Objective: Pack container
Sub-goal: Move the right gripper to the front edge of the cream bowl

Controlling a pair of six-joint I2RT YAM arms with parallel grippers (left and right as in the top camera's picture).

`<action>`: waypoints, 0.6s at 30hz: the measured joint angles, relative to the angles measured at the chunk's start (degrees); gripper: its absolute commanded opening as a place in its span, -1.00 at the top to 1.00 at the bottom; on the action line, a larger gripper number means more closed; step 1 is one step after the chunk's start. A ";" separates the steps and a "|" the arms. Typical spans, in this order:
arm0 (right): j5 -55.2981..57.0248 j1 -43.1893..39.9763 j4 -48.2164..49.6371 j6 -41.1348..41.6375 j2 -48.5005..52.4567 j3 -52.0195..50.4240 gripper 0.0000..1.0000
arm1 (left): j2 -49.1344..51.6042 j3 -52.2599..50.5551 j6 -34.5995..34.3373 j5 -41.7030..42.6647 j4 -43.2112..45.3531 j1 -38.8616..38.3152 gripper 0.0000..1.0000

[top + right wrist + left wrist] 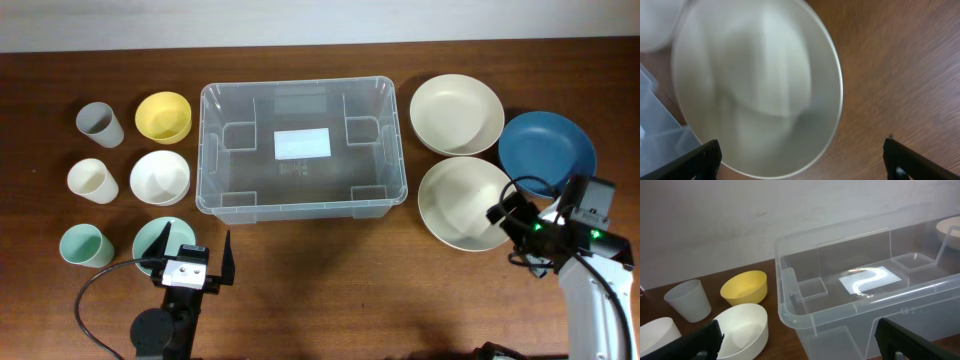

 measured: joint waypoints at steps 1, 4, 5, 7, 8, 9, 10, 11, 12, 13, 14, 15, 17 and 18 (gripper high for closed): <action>-0.24 -0.09 0.28 0.00 0.00 -0.55 -0.98 | 0.00 0.00 0.00 0.00 0.00 0.00 -0.99; -1.40 -1.57 0.92 -0.20 0.04 -2.47 -0.98 | 0.00 0.00 0.00 0.00 0.00 0.00 -0.99; -1.51 -2.32 0.92 -0.20 0.04 -2.93 -0.98 | 0.00 0.00 0.00 0.02 0.00 0.00 -0.99; -1.75 -3.41 1.03 -0.17 0.04 -3.50 -0.98 | 0.00 0.00 0.00 0.00 0.00 0.00 -0.99; -1.77 -3.87 1.18 -0.20 0.04 -3.80 -0.98 | 0.00 0.00 0.00 0.00 0.00 0.00 -0.99; -1.81 -4.26 1.57 -0.22 0.04 -4.26 -0.98 | 0.00 0.00 0.00 0.00 0.00 0.00 -1.00; -1.92 -4.50 1.97 -0.31 0.04 -4.70 -0.98 | 0.00 0.00 0.00 0.00 0.00 0.00 -0.99; -1.92 -4.59 2.51 -0.39 0.04 -5.25 -0.98 | 0.00 0.00 0.00 0.00 0.00 0.00 -0.99; -1.97 -4.57 3.15 -0.42 0.04 -5.84 -0.98 | 0.00 0.00 0.00 0.00 0.00 0.00 -0.99; -1.97 -4.57 3.82 -0.61 0.04 -6.49 -0.98 | 0.00 0.00 0.00 0.00 0.00 0.00 -0.99; -1.99 -4.57 4.42 -0.76 0.07 -7.17 -0.98 | 0.00 0.00 0.00 0.00 0.00 0.00 -0.99; -2.01 -4.59 4.81 -0.85 0.15 -7.72 -0.98 | 0.00 0.00 0.00 0.00 0.00 0.00 -0.99; -2.12 -4.59 6.01 -1.03 0.72 -8.72 -0.98 | 0.00 0.00 0.00 0.00 0.00 0.00 -0.99; -2.16 -4.57 6.47 -1.05 1.16 -9.03 -0.98 | 0.00 0.00 0.00 0.00 0.00 0.00 -0.99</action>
